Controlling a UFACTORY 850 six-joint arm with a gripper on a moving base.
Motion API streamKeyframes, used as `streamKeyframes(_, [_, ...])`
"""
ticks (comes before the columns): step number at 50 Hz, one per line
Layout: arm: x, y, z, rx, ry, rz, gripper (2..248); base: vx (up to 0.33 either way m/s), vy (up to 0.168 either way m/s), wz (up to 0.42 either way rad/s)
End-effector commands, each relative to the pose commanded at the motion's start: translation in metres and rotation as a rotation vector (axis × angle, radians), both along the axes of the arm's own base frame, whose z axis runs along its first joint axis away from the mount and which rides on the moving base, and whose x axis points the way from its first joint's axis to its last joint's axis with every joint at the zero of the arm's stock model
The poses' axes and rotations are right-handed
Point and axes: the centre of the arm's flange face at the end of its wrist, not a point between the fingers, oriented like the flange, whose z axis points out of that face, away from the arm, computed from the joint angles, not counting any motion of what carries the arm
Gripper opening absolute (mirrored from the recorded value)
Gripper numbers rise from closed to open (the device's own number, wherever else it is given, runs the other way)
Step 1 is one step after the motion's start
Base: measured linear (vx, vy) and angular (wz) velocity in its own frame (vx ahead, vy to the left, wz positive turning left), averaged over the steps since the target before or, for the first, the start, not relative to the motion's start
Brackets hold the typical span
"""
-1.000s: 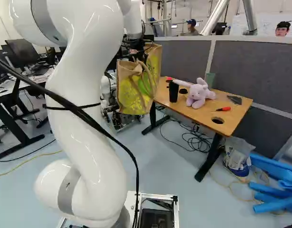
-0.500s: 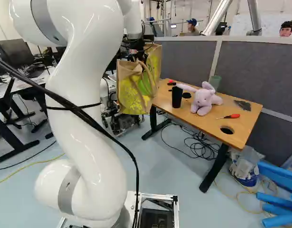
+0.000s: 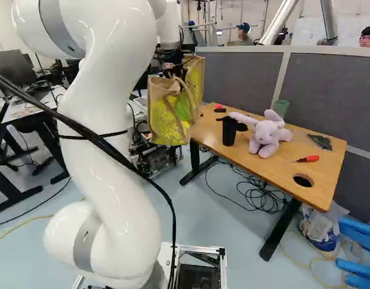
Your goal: Pick up the bag on the ground and place it on the table
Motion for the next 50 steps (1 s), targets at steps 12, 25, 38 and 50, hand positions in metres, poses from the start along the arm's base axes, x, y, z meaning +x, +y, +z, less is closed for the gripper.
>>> streamKeyframes(12, [0.0, 0.0, 0.0, 0.0, 0.0, 0.0, 23, 0.206, 0.061, -0.025])
streamKeyframes(25, [0.0, 0.0, 0.0, 0.0, 0.0, 0.0, 23, 0.209, 0.05, -0.022])
streamKeyframes(38, [0.0, 0.0, 0.0, 0.0, 0.0, 0.0, 23, 0.115, 0.003, 0.0])
streamKeyframes(50, [0.0, 0.0, 0.0, 0.0, 0.0, 0.0, 23, 0.0, 0.0, 0.0])
